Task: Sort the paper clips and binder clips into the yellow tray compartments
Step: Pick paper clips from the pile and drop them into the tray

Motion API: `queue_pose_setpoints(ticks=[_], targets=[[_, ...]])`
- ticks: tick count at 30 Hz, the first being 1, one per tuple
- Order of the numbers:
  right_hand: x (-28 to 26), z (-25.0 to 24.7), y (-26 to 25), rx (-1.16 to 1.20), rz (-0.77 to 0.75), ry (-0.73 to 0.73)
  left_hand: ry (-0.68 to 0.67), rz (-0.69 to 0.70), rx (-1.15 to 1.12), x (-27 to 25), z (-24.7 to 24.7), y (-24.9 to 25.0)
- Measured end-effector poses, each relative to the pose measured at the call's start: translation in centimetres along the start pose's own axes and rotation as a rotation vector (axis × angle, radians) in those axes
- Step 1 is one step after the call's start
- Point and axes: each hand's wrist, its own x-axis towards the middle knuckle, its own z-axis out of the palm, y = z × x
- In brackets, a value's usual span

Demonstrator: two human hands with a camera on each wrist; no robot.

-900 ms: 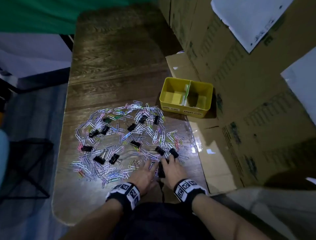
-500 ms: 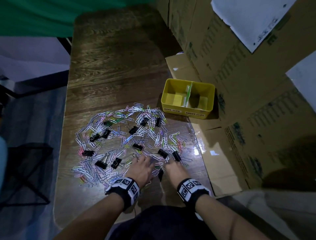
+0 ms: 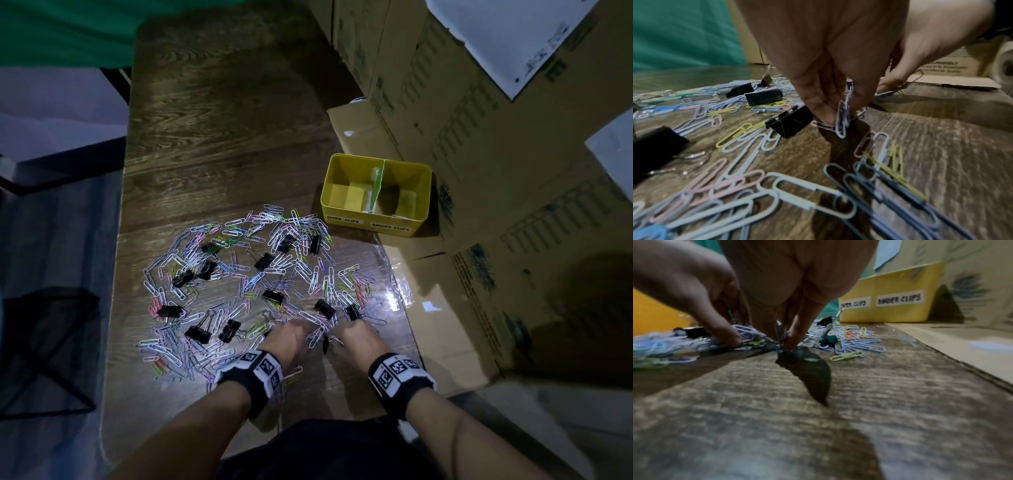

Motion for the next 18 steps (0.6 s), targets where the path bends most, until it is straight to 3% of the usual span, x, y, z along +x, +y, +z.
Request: queue_pose_setpoints(ticks=[4,10,14,18], targets=[[-0.2,0.1,1.5,0.317,0.047,0.127,0.032,0.022,-0.14,-0.3,-1.7,-0.4],[-1.9,-2.1,1.7,0.848,0.149,0.333,-0.15,-0.055,-0.56,-0.3,-7.7,-1.9],[-3.0,-5.2,0.8,1.163,0.121,0.491,-0.24,0.045,-0.722,1.1,-15.4,0.1],[-3.6,-10.0,0.1,1.305,0.023,0.672,-0.116,0.22,-0.749,4.6,-21.8,3.8]])
